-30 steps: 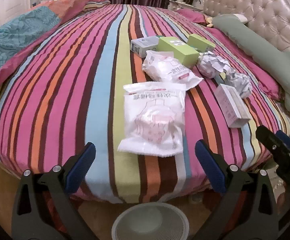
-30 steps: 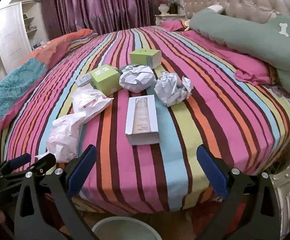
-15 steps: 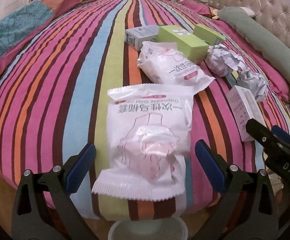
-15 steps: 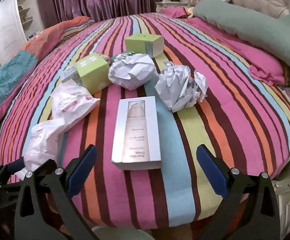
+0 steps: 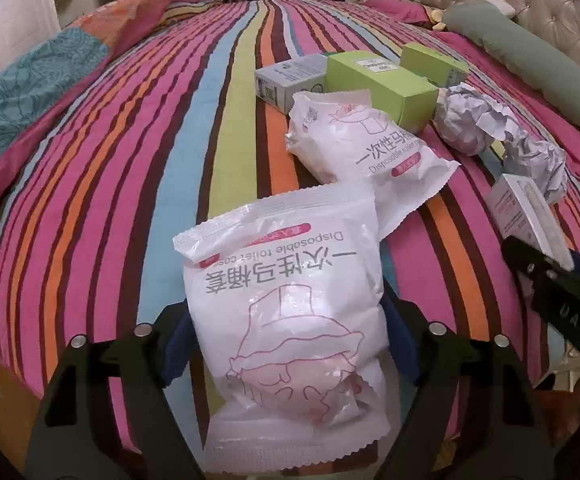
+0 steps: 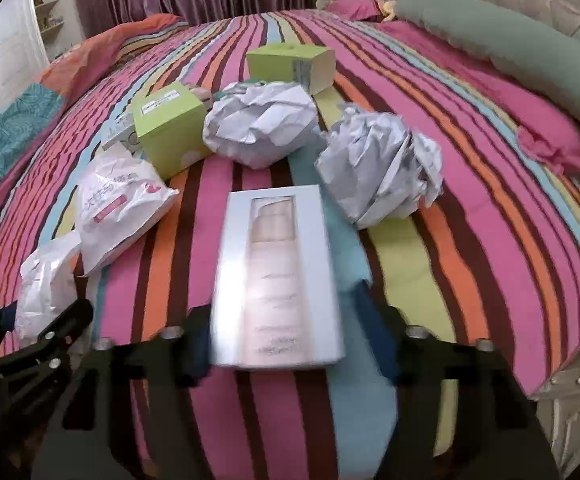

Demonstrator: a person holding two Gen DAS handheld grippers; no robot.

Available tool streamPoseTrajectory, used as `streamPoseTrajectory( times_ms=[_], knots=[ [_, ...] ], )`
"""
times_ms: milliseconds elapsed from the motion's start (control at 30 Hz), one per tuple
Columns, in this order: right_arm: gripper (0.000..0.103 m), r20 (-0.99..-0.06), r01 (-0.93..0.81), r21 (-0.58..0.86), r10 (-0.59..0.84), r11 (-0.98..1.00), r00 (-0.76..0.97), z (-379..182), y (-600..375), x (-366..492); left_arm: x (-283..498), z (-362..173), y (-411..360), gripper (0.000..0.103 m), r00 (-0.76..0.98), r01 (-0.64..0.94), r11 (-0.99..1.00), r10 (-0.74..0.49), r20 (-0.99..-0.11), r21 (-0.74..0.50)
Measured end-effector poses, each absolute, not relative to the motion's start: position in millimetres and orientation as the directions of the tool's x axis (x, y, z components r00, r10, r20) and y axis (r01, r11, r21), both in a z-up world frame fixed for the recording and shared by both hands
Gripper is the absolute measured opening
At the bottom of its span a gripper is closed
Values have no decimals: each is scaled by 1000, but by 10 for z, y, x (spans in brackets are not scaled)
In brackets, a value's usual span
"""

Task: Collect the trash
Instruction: 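Grasp the white plastic bag with the left tool while the right tool grasps the cosmetic box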

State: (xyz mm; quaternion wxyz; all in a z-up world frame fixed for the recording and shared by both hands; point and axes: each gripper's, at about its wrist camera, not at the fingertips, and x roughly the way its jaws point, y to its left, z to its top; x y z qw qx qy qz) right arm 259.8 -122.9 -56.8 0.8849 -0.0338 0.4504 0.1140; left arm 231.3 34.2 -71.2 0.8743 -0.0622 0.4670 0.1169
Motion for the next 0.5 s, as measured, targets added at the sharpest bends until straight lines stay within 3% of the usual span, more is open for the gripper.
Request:
streamPoseTrajectory(
  times_ms=[500],
  knots=[
    [47,-785,-279,164,296,946,544,-304,-1344,2386,2034,-504,362,74,573,-243,970,131,-809,-15]
  ],
)
